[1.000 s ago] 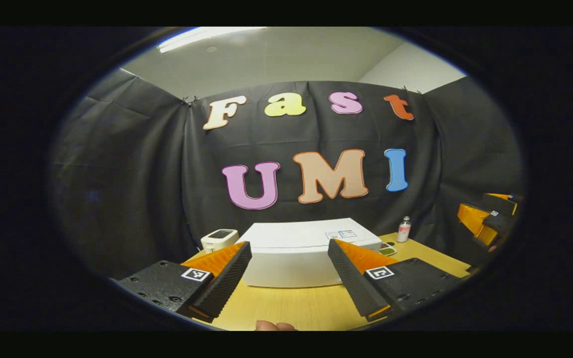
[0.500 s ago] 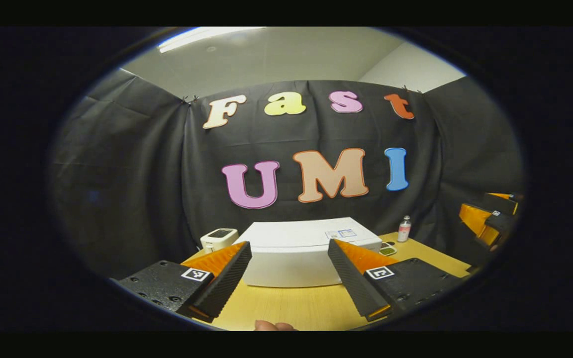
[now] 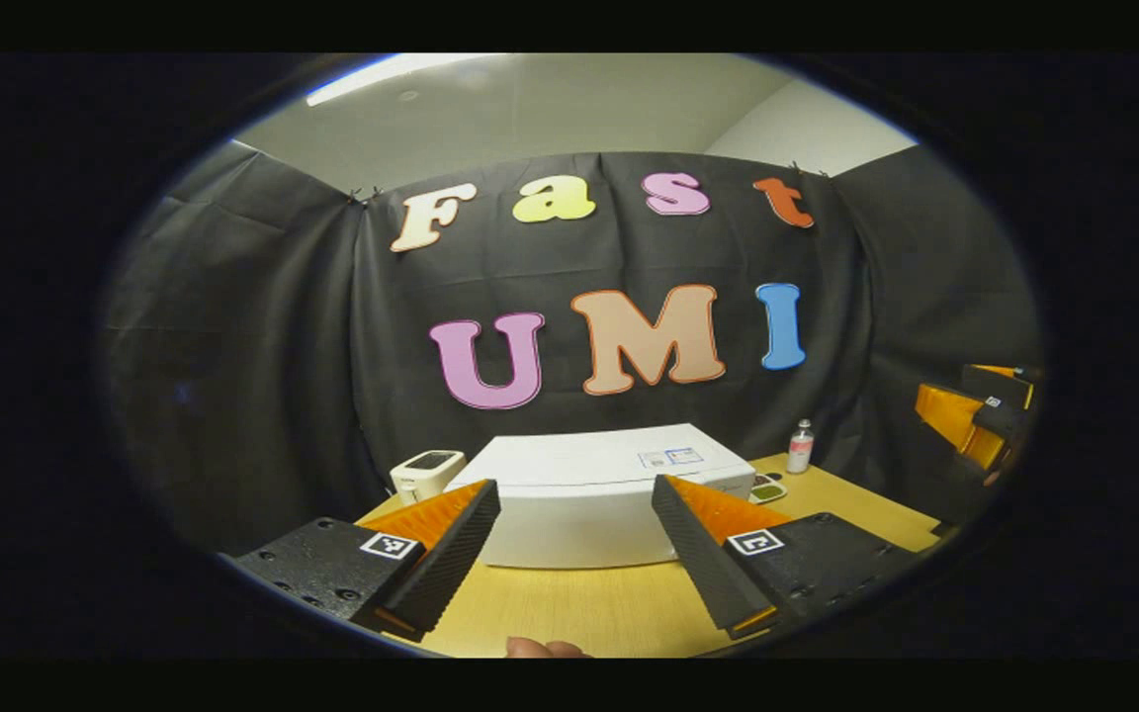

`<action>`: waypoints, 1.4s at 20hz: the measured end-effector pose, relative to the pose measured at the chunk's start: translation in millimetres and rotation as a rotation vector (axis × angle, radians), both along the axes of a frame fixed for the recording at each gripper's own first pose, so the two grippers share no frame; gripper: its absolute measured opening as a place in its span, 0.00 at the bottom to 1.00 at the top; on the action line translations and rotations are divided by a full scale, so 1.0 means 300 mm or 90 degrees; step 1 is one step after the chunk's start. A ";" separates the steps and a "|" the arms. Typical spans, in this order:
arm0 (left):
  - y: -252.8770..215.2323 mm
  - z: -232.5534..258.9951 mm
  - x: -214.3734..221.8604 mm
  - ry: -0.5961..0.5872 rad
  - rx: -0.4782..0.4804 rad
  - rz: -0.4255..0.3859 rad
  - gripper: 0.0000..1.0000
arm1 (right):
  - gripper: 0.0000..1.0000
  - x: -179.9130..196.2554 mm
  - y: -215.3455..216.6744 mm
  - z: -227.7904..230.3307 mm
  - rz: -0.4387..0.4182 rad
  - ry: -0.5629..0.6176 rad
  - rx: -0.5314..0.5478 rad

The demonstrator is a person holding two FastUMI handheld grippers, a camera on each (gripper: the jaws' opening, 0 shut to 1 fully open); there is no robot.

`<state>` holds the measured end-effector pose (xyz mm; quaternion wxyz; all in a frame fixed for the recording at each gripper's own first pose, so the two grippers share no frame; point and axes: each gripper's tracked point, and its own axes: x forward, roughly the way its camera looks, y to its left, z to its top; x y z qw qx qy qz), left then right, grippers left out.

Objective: Open the microwave oven with the left hand, put the food in, and close the microwave oven.

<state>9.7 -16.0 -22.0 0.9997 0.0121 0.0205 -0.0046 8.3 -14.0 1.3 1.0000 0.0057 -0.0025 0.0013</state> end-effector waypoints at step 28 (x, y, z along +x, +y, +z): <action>-0.418 -0.710 0.488 0.132 0.022 -0.142 0.98 | 0.96 -0.240 -0.310 -0.057 -0.151 0.110 0.029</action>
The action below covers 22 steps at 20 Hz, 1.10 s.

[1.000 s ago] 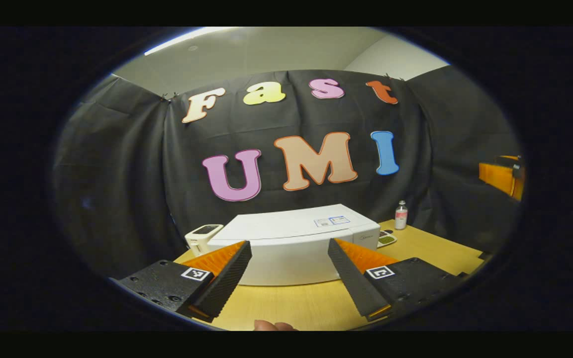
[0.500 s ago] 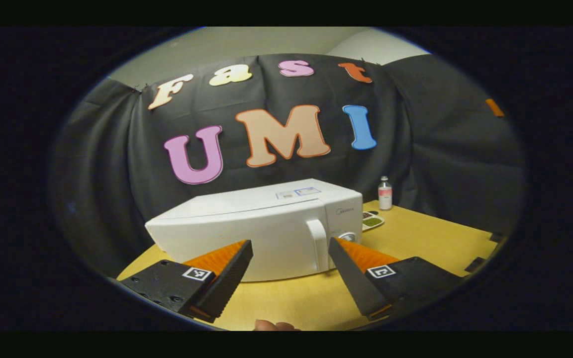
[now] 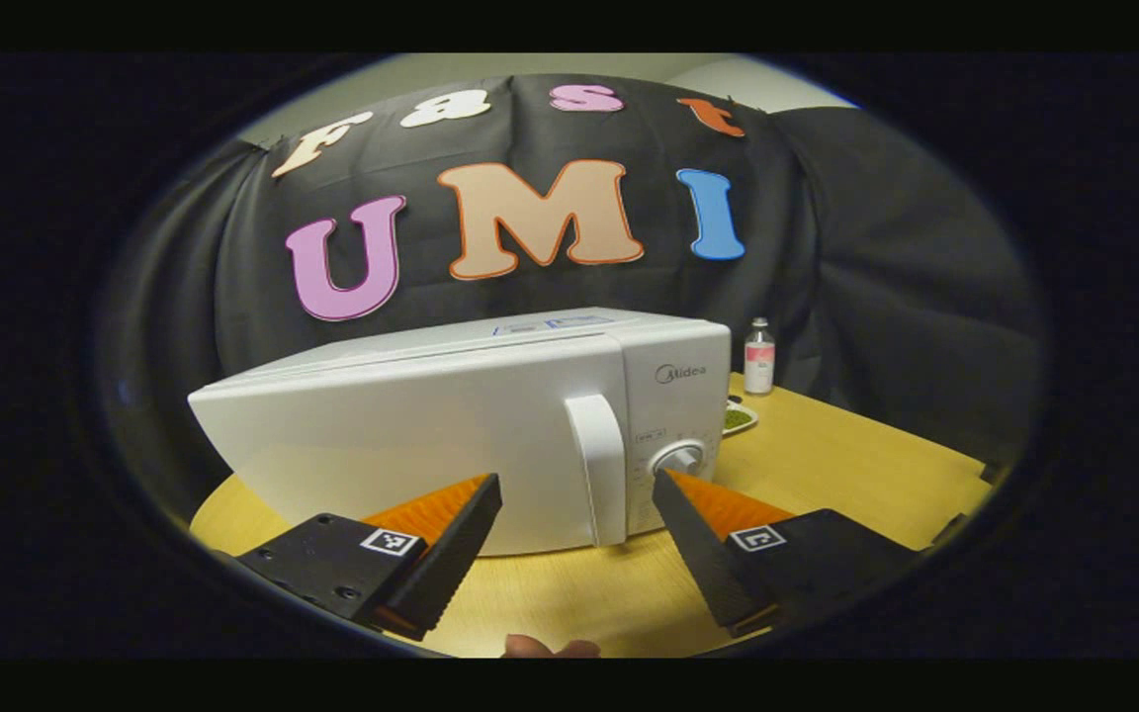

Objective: Open the microwave oven with the left hand, put the food in, and close the microwave oven.

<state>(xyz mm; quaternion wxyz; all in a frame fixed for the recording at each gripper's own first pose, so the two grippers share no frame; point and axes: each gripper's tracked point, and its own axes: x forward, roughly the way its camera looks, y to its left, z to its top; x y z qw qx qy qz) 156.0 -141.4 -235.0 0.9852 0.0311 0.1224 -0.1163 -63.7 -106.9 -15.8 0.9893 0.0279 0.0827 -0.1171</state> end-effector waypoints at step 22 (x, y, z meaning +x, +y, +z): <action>-0.078 -0.070 0.048 0.034 -0.042 -0.013 0.07 | 0.96 0.022 0.100 -0.005 0.047 0.009 -0.019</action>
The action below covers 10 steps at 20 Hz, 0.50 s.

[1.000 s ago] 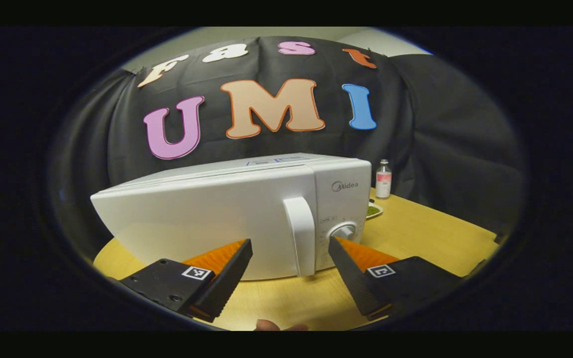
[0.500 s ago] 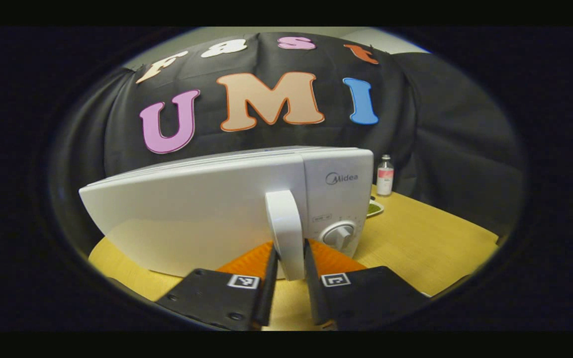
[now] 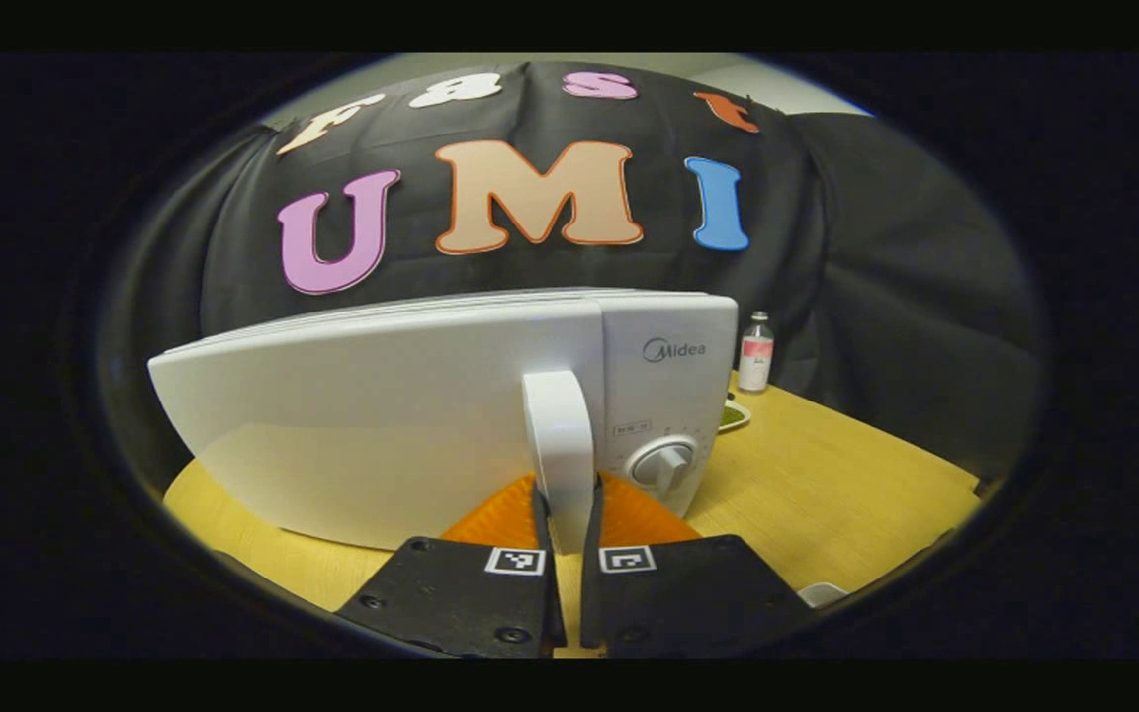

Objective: Open the microwave oven with the left hand, put the food in, and close the microwave oven.

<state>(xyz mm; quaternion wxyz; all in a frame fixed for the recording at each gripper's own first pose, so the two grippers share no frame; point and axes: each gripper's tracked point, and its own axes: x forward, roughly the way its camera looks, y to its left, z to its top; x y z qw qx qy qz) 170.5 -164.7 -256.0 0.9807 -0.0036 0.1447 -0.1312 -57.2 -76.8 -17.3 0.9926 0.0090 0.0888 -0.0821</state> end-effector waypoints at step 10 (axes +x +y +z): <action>0.002 0.003 -0.013 0.024 0.000 -0.021 0.01 | 0.96 0.036 0.006 0.017 0.017 -0.013 -0.002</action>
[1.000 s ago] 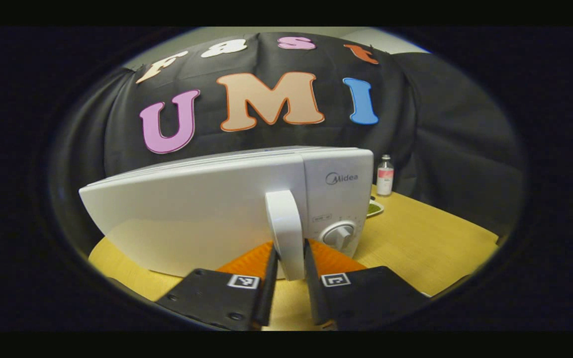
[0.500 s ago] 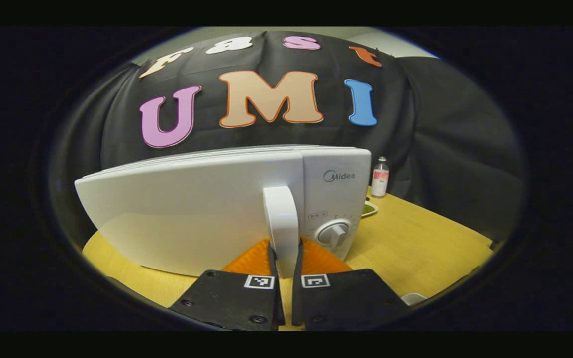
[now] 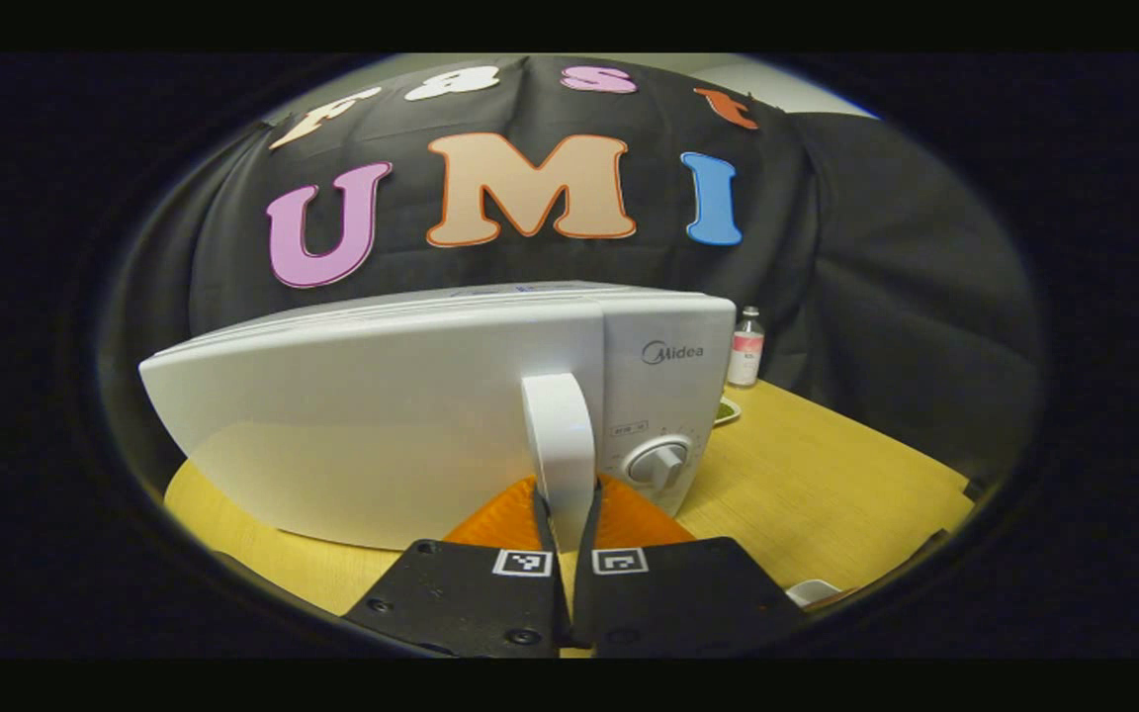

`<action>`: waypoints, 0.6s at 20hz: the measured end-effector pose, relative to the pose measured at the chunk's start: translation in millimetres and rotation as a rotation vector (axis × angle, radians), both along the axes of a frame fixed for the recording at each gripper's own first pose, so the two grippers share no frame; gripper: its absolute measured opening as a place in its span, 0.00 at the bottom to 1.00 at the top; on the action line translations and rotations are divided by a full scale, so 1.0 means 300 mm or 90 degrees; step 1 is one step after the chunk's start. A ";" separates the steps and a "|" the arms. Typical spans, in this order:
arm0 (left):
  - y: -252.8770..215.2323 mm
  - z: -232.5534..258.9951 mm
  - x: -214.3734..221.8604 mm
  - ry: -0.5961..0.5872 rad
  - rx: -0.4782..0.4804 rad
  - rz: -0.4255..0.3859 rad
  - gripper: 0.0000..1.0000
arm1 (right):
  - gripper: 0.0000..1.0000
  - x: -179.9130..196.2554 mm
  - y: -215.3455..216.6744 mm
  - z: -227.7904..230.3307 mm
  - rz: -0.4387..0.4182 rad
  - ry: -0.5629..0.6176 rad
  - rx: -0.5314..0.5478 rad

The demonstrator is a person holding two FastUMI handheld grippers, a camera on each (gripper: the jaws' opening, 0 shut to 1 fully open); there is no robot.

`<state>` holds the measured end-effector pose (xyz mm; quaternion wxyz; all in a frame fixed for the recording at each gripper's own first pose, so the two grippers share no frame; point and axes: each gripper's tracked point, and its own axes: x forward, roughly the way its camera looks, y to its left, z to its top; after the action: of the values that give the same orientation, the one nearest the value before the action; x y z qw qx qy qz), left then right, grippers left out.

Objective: Open the microwave oven with the left hand, put the food in, and close the microwave oven.

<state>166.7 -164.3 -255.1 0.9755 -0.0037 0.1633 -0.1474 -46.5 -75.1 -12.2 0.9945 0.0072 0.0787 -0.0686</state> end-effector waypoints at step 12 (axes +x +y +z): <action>0.217 -0.006 -0.493 0.024 0.002 -0.025 0.01 | 0.97 0.050 0.211 -0.044 0.105 0.003 0.044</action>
<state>18.7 -99.3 -257.0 0.9692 -0.0016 0.1818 -0.1661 -31.4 -11.8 -25.4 0.9958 0.0349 0.0835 0.0160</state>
